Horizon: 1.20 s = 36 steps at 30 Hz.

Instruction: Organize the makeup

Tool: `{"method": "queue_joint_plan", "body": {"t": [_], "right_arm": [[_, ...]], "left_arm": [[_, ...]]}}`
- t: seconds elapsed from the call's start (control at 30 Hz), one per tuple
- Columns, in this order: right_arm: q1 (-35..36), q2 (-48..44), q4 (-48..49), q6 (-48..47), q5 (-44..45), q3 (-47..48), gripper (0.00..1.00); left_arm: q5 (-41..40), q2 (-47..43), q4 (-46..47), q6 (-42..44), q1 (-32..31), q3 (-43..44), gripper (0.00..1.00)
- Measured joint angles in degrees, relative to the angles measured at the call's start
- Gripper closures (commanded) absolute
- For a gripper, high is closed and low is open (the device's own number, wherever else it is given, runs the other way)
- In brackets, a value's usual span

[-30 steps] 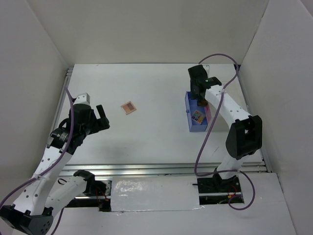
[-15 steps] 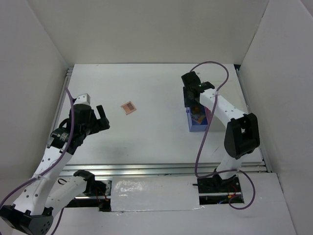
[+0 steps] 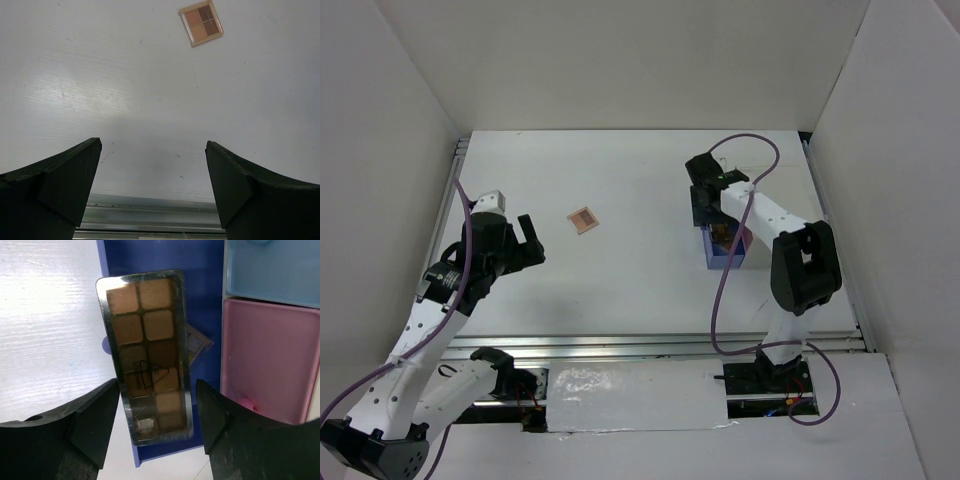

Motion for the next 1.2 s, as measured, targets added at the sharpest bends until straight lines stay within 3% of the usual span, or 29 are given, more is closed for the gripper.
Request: {"method": "queue_joint_plan", "body": {"t": [0.17, 0.47, 0.67, 0.8, 0.93, 1.2], "right_arm": [[0.00, 0.07, -0.44, 0.55, 0.92, 0.02, 0.04], [1.51, 0.00, -1.79, 1.73, 0.70, 2.49, 0.01], [14.29, 1.90, -0.76, 3.19, -3.72, 12.24, 0.00], [20.28, 10.21, 1.33, 5.29, -10.43, 23.74, 0.00], [20.57, 23.06, 3.06, 6.03, -17.81, 36.20, 0.00], [20.92, 39.95, 3.78, 3.17, -28.63, 49.29, 0.00]], "left_arm": [[0.42, 0.00, 0.22, 0.07, 0.00, -0.13, 0.01], [0.81, 0.00, 0.42, 0.07, 0.00, -0.15, 0.01], [-2.16, -0.22, -0.28, -0.83, 0.02, -0.15, 0.01], [-6.86, -2.03, -2.51, -3.21, 0.07, -0.15, 0.01], [-8.37, -4.52, -2.58, -3.48, 0.22, -0.15, 0.01], [-7.69, -2.34, -2.58, -3.23, 0.35, -0.17, 0.01]]}}
